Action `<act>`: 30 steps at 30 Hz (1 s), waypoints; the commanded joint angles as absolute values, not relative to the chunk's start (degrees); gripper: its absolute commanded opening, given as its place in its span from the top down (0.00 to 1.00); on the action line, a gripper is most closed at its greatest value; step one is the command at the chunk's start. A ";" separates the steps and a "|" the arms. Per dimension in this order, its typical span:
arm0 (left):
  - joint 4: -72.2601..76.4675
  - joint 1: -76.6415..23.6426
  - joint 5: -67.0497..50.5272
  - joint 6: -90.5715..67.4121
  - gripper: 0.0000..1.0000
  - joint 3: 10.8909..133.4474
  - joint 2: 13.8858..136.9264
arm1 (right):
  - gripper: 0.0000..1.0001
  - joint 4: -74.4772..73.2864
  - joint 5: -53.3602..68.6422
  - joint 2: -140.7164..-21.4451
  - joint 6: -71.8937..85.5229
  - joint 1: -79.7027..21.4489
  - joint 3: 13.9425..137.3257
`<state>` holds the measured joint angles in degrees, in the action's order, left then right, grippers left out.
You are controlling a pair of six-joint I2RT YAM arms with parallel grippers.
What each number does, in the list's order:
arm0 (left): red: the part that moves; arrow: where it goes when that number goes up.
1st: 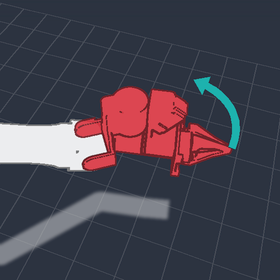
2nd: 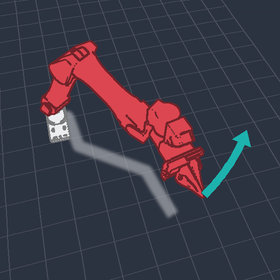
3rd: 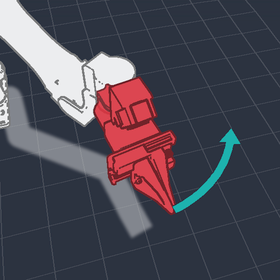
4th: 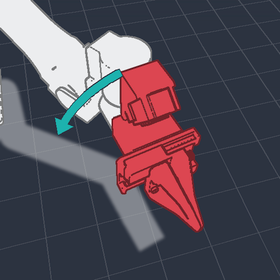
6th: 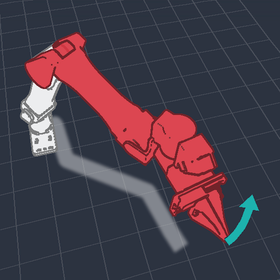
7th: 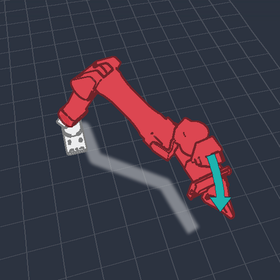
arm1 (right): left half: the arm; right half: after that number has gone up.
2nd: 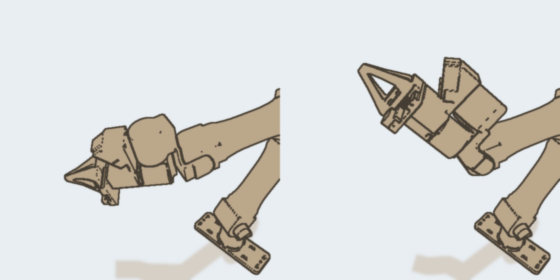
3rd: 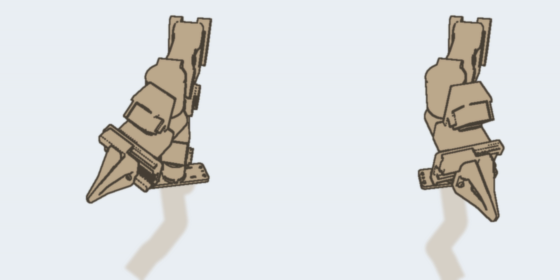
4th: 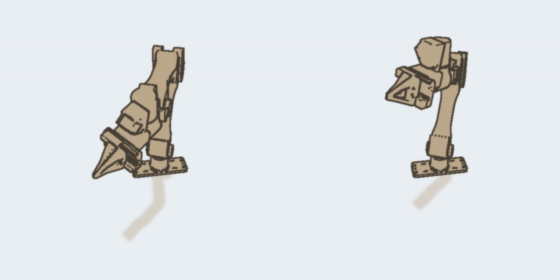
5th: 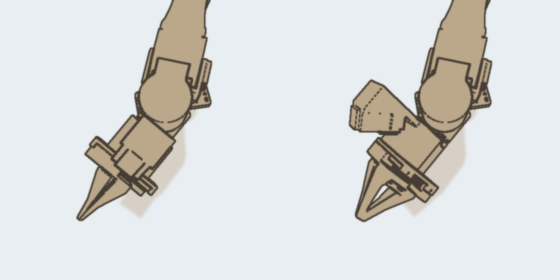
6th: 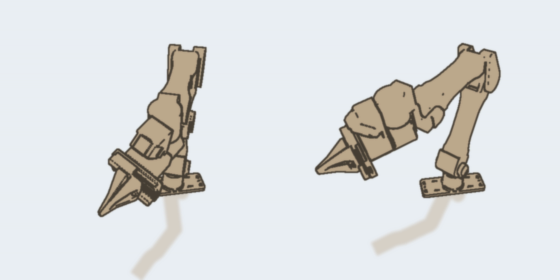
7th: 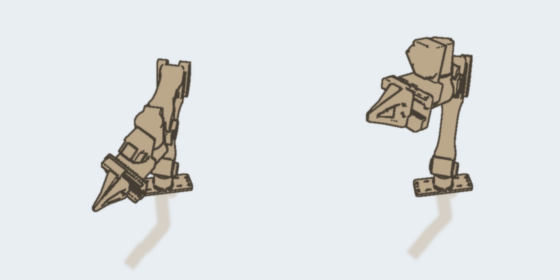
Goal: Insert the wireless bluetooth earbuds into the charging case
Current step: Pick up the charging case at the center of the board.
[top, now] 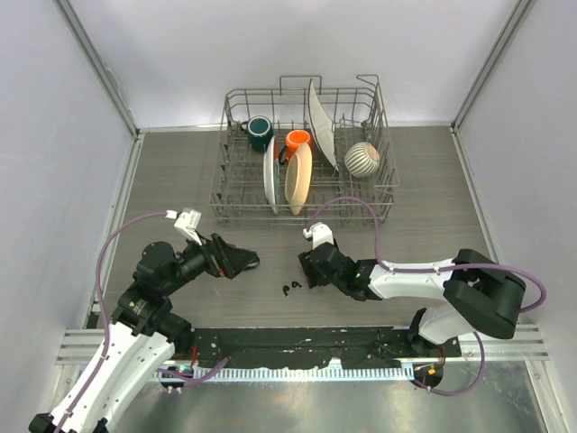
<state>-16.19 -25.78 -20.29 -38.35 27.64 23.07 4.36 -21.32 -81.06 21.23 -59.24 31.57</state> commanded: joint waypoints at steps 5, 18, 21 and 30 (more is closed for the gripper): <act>-17.57 -25.66 -18.46 -38.67 0.00 29.44 24.34 | 0.36 7.91 -21.10 -83.32 19.34 -59.41 31.55; -19.60 -25.58 -18.37 -37.88 0.00 29.36 25.40 | 0.35 10.37 -19.07 -83.93 15.12 -59.41 30.76; -19.69 -25.66 -18.37 -37.97 0.00 29.18 25.05 | 0.37 10.37 -18.81 -84.29 14.24 -59.41 31.02; -19.42 -25.66 -18.54 -37.88 0.00 29.18 25.31 | 0.75 9.93 -18.46 -83.59 14.59 -59.41 30.50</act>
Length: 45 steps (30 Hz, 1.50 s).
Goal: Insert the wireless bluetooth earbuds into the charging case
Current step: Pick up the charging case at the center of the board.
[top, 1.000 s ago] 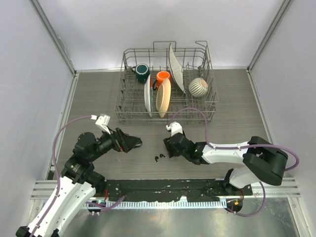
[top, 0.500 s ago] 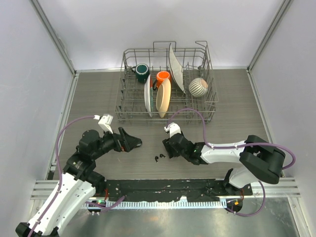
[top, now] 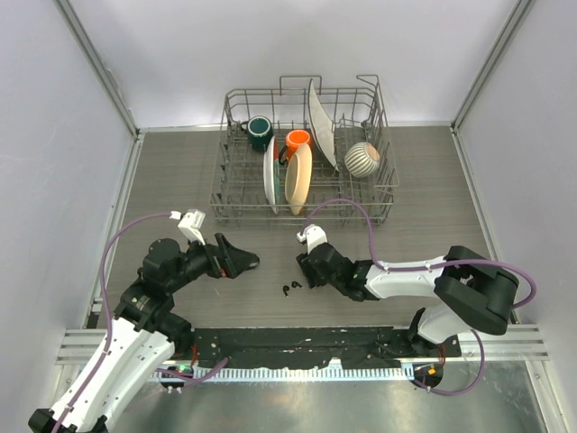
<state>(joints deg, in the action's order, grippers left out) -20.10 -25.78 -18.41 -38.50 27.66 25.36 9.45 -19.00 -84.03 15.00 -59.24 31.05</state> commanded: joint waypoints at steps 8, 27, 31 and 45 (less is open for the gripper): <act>-17.41 -25.66 -13.80 -43.77 0.00 29.36 24.44 | 0.99 7.74 -15.12 -68.32 14.15 -59.33 31.29; -5.81 -25.58 -32.34 -47.45 0.00 33.66 34.01 | 0.99 2.20 -12.38 -52.82 -15.64 -71.89 39.73; -0.27 -25.84 -39.18 -51.40 0.03 32.52 35.94 | 0.99 4.21 -16.17 -53.09 -16.17 -73.39 39.55; 5.01 -29.35 -39.64 -50.36 0.12 30.23 37.44 | 0.99 10.19 -17.58 -52.47 -14.94 -74.79 38.23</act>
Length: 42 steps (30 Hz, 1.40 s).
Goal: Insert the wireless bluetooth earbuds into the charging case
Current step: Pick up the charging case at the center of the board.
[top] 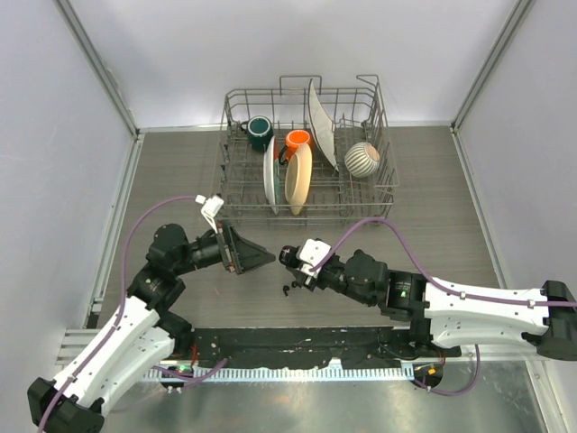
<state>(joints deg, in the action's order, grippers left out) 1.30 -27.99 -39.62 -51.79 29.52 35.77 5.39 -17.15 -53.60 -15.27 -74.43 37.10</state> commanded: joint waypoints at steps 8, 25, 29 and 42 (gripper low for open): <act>5.71 -33.75 -38.41 -48.25 0.18 32.17 41.83 | 0.99 11.16 -17.23 -52.91 -13.63 -74.88 38.23; 10.63 -37.88 -36.65 -49.04 0.49 33.13 45.17 | 0.99 13.01 -15.64 -53.26 -11.25 -74.88 38.50; 11.42 -39.20 -36.30 -49.04 0.58 33.22 46.14 | 0.99 13.27 -15.38 -53.35 -11.07 -74.88 38.58; 12.66 -40.61 -35.77 -48.87 0.83 33.31 47.02 | 0.99 13.10 -14.06 -53.26 -10.90 -74.88 38.32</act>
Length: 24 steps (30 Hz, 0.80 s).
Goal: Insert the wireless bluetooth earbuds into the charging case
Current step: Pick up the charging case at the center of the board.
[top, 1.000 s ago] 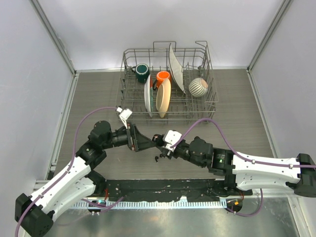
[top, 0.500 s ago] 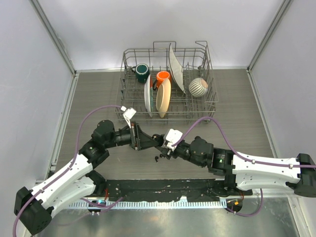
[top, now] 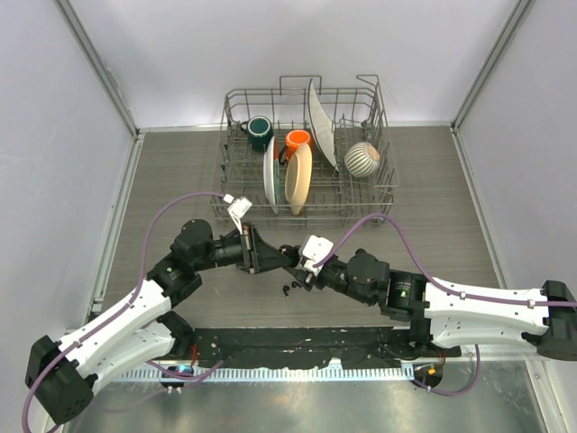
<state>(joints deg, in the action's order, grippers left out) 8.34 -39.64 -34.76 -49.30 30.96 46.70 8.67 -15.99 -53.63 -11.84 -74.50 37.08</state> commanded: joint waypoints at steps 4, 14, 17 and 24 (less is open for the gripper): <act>12.66 -40.52 -35.69 -48.43 0.88 33.40 47.46 | 0.98 12.40 -13.71 -53.61 -10.46 -74.88 38.50; 13.97 -40.61 -23.83 -43.16 1.00 29.19 40.35 | 0.43 11.69 -21.26 -49.58 -0.10 -74.88 38.85; 15.73 -40.61 -21.80 -41.31 1.00 27.16 37.45 | 0.30 9.94 -21.80 -46.16 4.82 -74.88 38.50; 21.26 -40.61 -17.50 -34.73 1.00 22.24 29.99 | 0.11 7.56 -30.99 -37.80 23.94 -74.88 36.92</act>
